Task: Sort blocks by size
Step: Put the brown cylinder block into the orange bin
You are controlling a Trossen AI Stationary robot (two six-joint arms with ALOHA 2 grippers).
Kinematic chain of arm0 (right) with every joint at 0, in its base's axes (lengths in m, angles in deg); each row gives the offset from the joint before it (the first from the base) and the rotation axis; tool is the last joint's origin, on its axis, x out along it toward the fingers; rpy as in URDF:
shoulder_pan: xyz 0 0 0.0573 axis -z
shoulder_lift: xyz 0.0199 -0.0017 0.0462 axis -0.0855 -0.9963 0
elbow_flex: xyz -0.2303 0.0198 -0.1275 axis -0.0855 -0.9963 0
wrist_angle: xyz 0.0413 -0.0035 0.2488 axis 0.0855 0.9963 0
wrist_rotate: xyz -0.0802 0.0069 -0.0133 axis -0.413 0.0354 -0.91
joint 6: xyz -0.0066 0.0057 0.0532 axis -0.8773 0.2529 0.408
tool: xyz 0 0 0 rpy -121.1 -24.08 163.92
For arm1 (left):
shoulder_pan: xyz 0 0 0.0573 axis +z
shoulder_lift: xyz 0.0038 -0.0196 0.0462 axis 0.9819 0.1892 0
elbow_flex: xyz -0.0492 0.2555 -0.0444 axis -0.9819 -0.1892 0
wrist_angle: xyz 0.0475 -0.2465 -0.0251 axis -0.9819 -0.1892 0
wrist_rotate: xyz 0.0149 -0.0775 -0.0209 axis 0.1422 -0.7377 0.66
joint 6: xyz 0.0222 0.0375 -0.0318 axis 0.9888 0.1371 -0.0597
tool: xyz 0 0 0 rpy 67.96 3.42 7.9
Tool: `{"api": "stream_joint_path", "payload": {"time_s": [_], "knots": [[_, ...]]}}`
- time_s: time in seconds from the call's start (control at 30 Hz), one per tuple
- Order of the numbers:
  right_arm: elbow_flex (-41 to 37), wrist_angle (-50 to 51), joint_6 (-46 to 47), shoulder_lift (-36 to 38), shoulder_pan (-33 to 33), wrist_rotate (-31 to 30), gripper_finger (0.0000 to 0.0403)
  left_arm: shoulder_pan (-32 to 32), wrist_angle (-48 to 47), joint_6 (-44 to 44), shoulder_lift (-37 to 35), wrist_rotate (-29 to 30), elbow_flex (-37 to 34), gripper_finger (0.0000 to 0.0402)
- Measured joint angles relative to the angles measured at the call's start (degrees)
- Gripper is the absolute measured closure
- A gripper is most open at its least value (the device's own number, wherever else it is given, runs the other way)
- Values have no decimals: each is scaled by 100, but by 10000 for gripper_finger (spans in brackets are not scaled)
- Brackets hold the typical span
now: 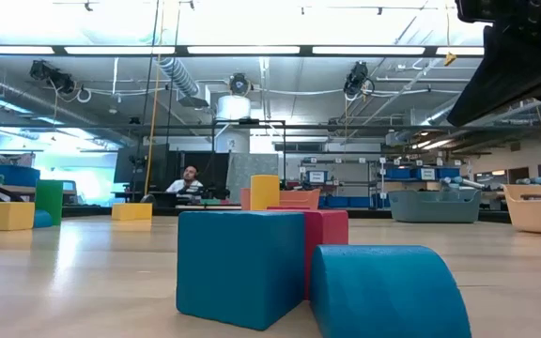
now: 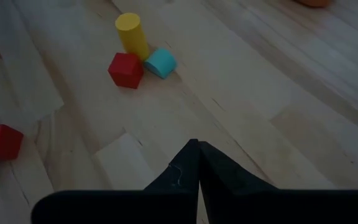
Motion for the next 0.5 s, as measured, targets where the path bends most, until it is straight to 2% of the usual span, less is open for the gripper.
{"api": "stream_joint_path", "payload": {"time_s": [0.27, 0.5], "knots": [[0, -30, -3, 0, 0, 0, 382, -4, 63, -21, 78, -33, 2, 175], [-1, -29, -3, 0, 0, 0, 382, -9, 110, -22, 359, -478, 0, 178]]}}
